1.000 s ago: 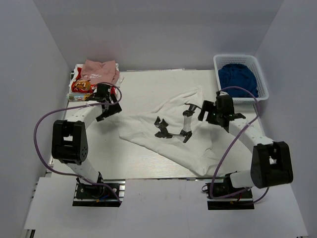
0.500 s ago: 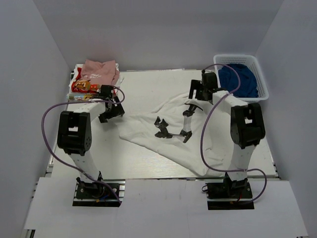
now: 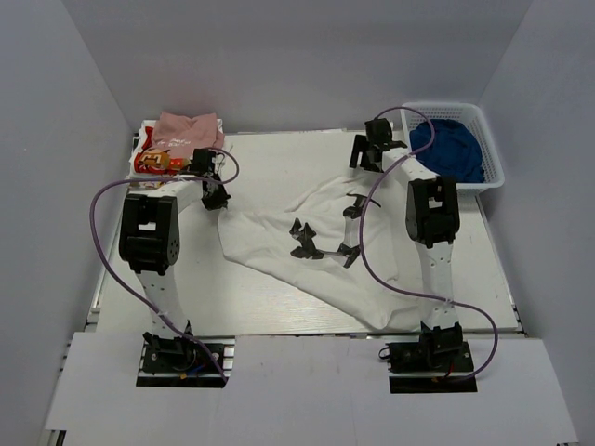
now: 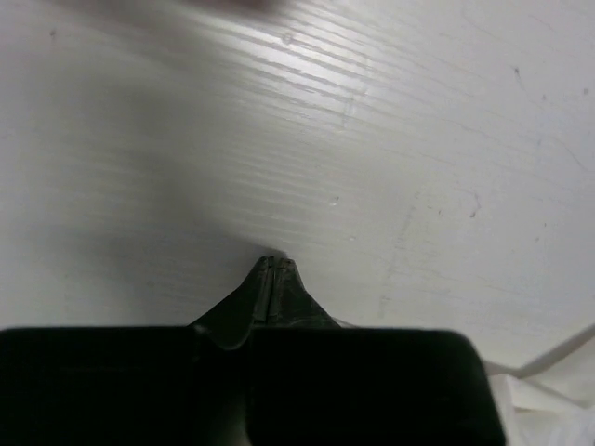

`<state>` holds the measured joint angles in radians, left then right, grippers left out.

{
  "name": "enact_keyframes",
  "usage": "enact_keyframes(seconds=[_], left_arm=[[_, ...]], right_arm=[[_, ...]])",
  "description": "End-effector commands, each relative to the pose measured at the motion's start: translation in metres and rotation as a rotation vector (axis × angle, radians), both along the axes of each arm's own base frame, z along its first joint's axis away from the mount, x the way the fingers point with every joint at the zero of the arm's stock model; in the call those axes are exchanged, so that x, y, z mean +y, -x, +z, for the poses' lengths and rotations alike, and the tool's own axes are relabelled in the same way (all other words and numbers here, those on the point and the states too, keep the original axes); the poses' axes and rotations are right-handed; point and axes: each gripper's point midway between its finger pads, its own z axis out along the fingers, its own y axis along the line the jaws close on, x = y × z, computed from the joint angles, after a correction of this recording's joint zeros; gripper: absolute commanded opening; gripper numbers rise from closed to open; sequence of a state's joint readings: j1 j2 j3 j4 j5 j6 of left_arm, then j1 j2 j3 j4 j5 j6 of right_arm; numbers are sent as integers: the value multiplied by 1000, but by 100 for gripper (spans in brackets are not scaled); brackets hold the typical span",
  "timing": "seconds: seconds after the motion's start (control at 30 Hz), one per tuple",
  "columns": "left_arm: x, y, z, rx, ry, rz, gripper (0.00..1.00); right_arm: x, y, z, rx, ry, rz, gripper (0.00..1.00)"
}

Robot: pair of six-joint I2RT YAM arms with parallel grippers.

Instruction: Fold and stack the t-shirts

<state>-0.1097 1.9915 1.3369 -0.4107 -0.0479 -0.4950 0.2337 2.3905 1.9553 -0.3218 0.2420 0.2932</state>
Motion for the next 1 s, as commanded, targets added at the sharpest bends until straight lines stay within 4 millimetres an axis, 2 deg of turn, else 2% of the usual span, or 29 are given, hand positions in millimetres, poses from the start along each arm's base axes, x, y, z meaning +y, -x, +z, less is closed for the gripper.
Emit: enact_keyframes(seconds=[0.0,0.07,0.1,0.13,0.2,0.23,0.27,0.3,0.37,0.4,0.47,0.5,0.53,0.57,0.6,0.63,0.67,0.7,0.73,0.77,0.8,0.83,0.87,0.9,0.93,0.97], left_arm=[[-13,9,-13,41,57,-49,0],[-15,10,-15,42,67,-55,0],[-15,10,-15,42,67,-55,0],[-15,9,-11,33,68,-55,0],[-15,5,0,1,65,-66,0],[-15,-2,9,-32,62,-76,0],[-15,-4,19,-56,56,-88,0],[-15,-10,31,-86,58,-89,0],[-18,-23,61,-166,53,-125,0],[-20,-28,88,-233,60,-141,0],[-20,-32,125,-327,50,-159,0],[-27,-32,165,-426,56,-174,0],[-34,-29,188,-483,66,-206,0],[-36,-26,210,-539,70,-225,0],[-38,-21,228,-585,83,-239,0],[-37,-10,270,-686,94,-233,0],[-36,0,285,-719,95,-234,0],[-33,7,303,-762,88,-224,0],[-32,16,321,-804,89,-224,0],[-29,37,356,-888,91,-225,0],[-26,49,375,-934,87,-217,0],[-18,61,398,-992,69,-184,0],[-13,73,421,-1055,63,-167,0],[-7,100,449,-1137,52,-158,0],[-3,116,471,-1194,50,-146,0],[0,133,495,-1258,40,-149,0]], right_arm=[[-16,7,-7,61,38,-82,91],[-19,14,-23,110,47,-89,91],[-13,12,-20,112,28,-64,88],[-12,14,-33,138,23,-48,82],[-3,13,-35,143,-1,-6,44],[3,13,-35,140,-21,14,28],[7,10,-33,131,-36,38,8],[11,7,-20,105,-49,51,0],[13,3,-2,67,-56,70,0],[13,-4,37,-10,-61,72,0],[5,-4,65,-65,-8,69,0],[2,-3,129,-185,-18,65,0],[-4,4,130,-189,8,66,0],[-7,7,147,-225,9,66,0],[-9,21,223,-374,-14,67,0],[-12,32,218,-373,-1,74,0],[-15,45,262,-467,-7,82,0],[-18,63,293,-527,-18,92,0],[-21,73,303,-540,-13,92,0],[-26,90,332,-591,-16,93,0],[-34,111,367,-660,-23,80,0],[-37,120,377,-679,-23,73,0],[-42,140,401,-735,-22,75,0],[-47,164,430,-804,-32,75,0],[-47,176,446,-846,-38,82,0],[-51,199,473,-919,-47,93,0]])
